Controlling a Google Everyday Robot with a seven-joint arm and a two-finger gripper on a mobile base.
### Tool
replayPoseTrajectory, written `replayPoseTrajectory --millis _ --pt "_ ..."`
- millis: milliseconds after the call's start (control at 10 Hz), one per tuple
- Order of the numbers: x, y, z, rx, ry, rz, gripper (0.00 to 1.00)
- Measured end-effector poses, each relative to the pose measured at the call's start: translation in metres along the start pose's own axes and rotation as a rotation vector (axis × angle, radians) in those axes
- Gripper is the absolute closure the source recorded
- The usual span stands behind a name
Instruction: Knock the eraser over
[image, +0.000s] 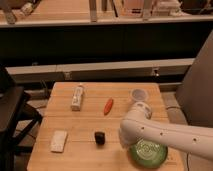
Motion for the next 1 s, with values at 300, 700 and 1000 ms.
replayPoseTrajectory --millis 300,700,1000 --pt "-0.002 -0.003 0.007 -0.008 0.002 -0.019 1.00" --pt "-0.026 -0.015 0.011 -0.022 0.012 -0.056 1.00" --pt "-0.028 -0.019 0.014 -0.025 0.020 -0.071 1.00"
